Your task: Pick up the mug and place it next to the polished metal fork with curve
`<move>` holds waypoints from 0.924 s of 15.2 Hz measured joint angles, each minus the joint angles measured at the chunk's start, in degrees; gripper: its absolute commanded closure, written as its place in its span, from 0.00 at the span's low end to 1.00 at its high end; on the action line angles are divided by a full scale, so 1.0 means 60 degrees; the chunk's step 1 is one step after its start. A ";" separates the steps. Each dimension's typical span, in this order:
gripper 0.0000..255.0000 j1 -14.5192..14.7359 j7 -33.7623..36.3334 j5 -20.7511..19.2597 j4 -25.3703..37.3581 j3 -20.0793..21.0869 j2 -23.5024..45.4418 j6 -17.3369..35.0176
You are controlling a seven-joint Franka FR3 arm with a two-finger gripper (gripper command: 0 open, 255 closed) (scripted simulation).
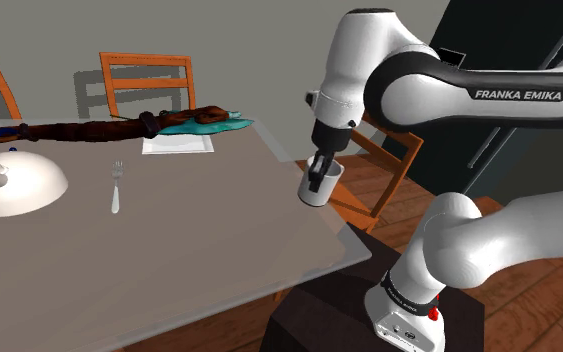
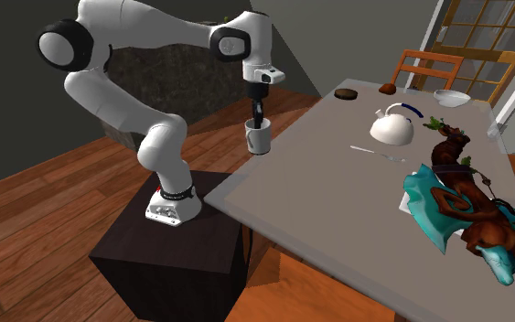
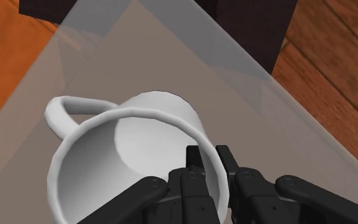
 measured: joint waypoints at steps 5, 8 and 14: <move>1.00 -0.0076 0.0208 0.0003 0.0778 0.0218 0.0827 0.0057; 1.00 -0.0206 0.0471 -0.0057 0.1469 0.0518 0.2000 0.0539; 1.00 -0.0442 0.1173 -0.0432 0.3091 0.1150 0.4369 0.1260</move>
